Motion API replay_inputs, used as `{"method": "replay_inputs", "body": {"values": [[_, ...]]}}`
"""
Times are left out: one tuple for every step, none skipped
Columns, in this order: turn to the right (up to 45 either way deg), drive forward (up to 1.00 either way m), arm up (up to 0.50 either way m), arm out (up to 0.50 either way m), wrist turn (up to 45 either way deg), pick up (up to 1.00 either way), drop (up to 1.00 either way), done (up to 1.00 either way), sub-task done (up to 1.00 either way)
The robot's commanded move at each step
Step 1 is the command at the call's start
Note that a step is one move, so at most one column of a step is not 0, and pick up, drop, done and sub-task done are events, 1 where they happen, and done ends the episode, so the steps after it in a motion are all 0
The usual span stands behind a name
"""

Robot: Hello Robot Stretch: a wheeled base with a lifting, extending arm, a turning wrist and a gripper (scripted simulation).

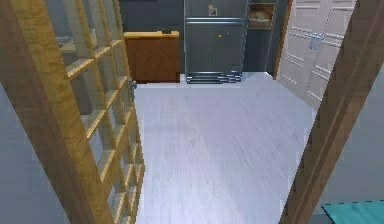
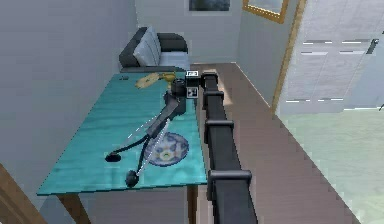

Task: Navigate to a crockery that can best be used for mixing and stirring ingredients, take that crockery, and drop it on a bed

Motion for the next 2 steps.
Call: {"method": "replay_inputs", "body": {"values": [[0.0, 0.0, 0.0, 0.0, 45.0, 0.0, 0.0, 0.0, 0.0], [0.0, 0.0, 0.0, 0.0, 45.0, 0.0, 0.0, 0.0, 0.0]]}}
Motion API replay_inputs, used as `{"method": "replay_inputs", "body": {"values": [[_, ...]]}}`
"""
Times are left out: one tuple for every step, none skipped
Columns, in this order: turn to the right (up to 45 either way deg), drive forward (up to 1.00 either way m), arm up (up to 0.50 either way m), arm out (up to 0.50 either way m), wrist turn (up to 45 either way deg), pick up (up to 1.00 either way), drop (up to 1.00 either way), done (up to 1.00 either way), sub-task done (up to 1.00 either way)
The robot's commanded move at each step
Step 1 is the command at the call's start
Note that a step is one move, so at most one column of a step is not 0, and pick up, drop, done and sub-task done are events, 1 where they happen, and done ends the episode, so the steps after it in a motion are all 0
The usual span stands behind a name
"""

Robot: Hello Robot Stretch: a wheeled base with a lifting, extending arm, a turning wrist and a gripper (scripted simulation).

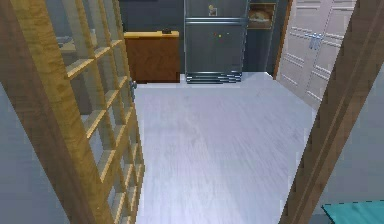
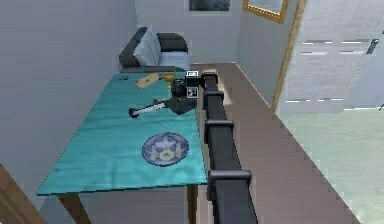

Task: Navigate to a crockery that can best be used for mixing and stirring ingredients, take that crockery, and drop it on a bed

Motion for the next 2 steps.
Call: {"method": "replay_inputs", "body": {"values": [[0.0, 0.0, 0.0, 0.0, 12.0, 0.0, 0.0, 0.0, 0.0], [0.0, 0.0, -0.3, 0.0, 0.0, 0.0, 0.0, 0.0, 0.0]]}}
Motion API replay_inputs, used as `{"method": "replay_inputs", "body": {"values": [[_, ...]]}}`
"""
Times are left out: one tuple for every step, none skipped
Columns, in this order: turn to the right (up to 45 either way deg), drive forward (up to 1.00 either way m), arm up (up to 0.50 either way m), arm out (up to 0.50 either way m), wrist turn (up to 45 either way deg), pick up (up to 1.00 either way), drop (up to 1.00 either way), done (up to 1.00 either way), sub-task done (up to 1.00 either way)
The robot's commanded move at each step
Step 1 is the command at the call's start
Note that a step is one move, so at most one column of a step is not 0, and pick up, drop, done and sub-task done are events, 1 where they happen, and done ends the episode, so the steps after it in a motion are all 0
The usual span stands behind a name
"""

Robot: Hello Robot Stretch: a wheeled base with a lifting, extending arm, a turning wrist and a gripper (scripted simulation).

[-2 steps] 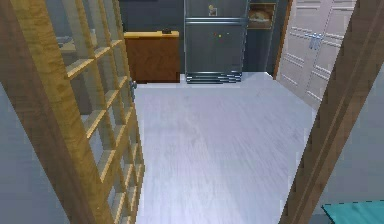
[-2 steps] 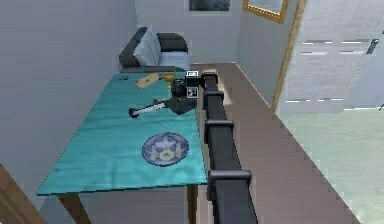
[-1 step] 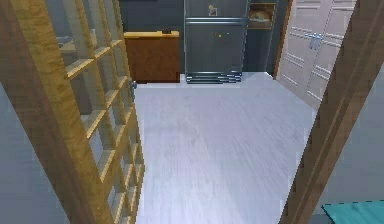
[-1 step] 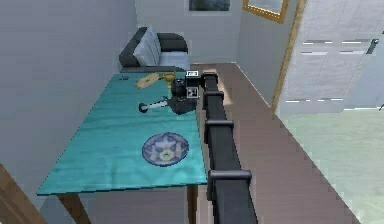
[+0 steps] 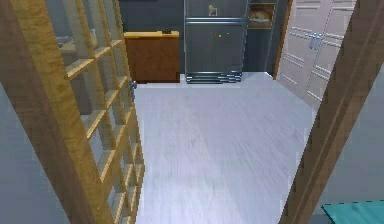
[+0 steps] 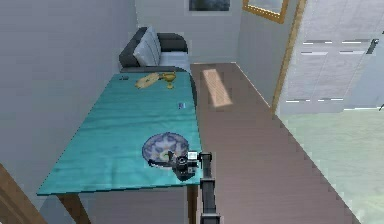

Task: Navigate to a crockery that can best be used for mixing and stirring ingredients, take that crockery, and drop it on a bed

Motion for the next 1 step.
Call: {"method": "replay_inputs", "body": {"values": [[0.0, 0.0, 0.0, 0.0, 0.0, 1.0, 0.0, 0.0, 0.0]]}}
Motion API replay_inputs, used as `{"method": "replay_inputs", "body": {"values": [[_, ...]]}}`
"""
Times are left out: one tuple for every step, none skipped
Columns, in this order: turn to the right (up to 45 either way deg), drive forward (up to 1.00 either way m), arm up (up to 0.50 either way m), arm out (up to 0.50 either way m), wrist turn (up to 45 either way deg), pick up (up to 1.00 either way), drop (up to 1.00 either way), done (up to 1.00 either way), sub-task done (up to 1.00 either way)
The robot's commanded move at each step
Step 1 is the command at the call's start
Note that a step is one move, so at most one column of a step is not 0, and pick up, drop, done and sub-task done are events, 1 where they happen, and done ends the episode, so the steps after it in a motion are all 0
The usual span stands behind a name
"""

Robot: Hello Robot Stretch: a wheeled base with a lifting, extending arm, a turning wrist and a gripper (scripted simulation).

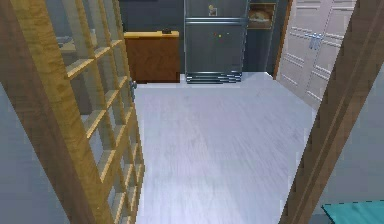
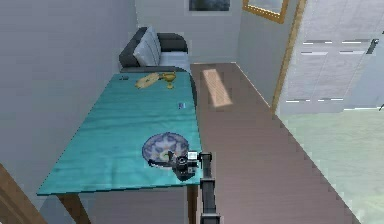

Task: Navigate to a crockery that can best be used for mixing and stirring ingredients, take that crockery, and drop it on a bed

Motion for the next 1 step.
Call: {"method": "replay_inputs", "body": {"values": [[0.0, 0.0, 0.1, 0.0, 0.0, 0.0, 0.0, 0.0, 0.0]]}}
